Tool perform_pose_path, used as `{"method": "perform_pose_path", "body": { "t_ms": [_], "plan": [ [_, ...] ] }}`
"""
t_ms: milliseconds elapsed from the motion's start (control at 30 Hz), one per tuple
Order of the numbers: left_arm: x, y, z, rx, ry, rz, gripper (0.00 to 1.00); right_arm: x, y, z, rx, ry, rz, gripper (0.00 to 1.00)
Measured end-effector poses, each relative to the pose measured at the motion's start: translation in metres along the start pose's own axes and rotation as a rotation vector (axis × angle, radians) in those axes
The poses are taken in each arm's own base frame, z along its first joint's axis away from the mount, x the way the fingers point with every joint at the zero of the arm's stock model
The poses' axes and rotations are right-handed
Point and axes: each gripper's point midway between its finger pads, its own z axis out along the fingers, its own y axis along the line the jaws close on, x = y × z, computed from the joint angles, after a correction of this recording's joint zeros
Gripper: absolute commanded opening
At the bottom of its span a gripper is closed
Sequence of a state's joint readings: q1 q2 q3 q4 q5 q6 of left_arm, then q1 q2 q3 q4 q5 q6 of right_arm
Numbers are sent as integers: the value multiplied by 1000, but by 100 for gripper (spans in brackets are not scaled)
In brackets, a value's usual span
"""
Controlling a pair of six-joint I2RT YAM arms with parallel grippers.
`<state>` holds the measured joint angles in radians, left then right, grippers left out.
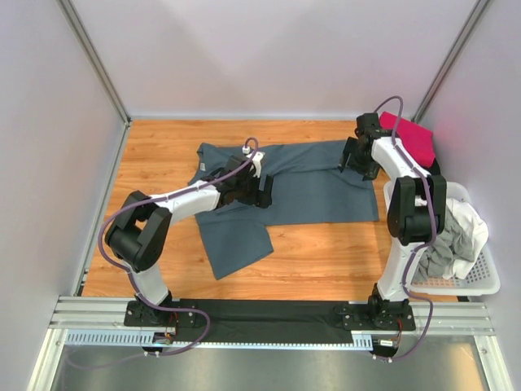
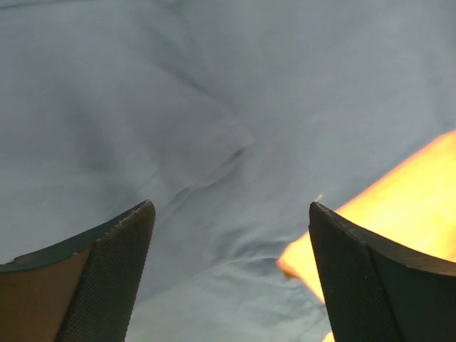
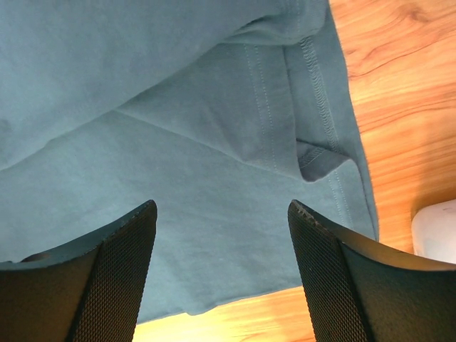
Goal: Fold and stack the t-shirts
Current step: Fold the tshirt
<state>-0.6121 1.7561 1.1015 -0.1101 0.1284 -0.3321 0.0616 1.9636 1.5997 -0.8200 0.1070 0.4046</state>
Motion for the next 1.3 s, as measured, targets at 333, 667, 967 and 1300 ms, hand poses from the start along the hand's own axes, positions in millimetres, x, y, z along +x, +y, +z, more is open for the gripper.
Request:
{"method": "perform_pose_path", "body": {
  "t_ms": [333, 667, 967, 1300],
  "plan": [
    [-130, 86, -36, -258, -260, -247, 82, -16, 13, 1, -66, -54, 9, 70],
    [-132, 197, 22, -474, -252, -506, 39, -64, 42, 44, -124, -158, 14, 42],
    [-87, 235, 34, -575, -165, -703, 33, -82, 54, 70, -132, -169, 36, 39],
    [-78, 283, 19, -710, -141, -896, 31, -92, 54, 78, -131, -181, 74, 40]
  ]
}}
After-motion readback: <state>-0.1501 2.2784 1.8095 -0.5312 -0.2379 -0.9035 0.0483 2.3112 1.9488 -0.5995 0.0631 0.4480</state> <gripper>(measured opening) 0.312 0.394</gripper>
